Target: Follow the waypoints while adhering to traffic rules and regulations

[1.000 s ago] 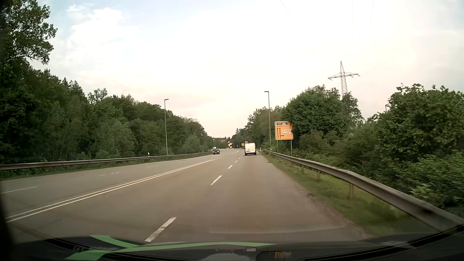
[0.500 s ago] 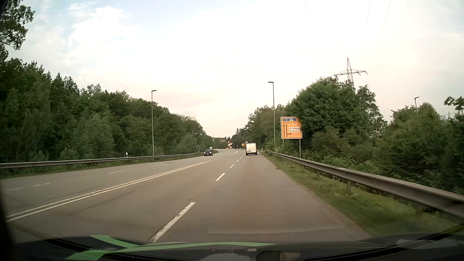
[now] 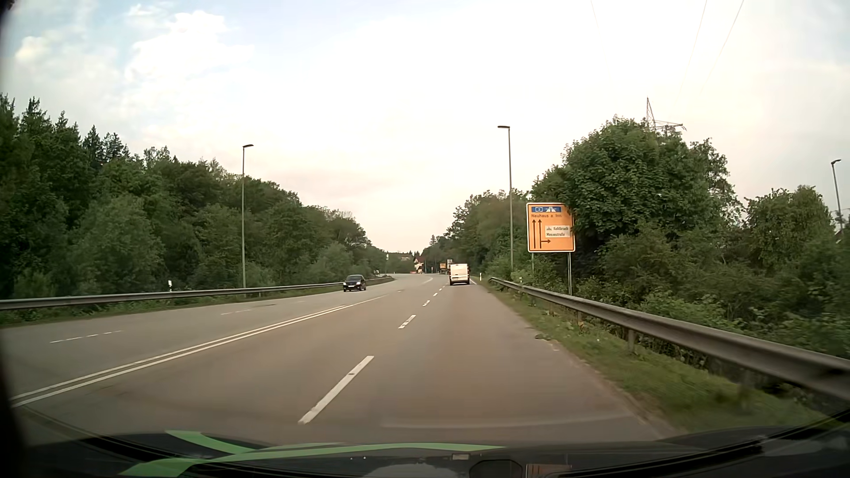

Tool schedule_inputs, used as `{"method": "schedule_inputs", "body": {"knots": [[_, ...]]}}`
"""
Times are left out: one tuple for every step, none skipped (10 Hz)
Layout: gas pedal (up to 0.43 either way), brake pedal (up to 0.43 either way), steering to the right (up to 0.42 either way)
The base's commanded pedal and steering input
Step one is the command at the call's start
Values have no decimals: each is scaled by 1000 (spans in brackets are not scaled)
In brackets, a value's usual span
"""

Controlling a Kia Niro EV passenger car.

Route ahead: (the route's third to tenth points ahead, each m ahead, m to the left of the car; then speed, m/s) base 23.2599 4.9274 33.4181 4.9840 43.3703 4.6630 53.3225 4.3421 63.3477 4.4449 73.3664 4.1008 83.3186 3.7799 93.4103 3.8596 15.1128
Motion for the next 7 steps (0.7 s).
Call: {"method": "schedule_inputs", "body": {"knots": [[138,0,5],[138,0,4],[138,0,3],[138,0,1],[138,0,0],[138,0,-2],[138,0,-3]]}}
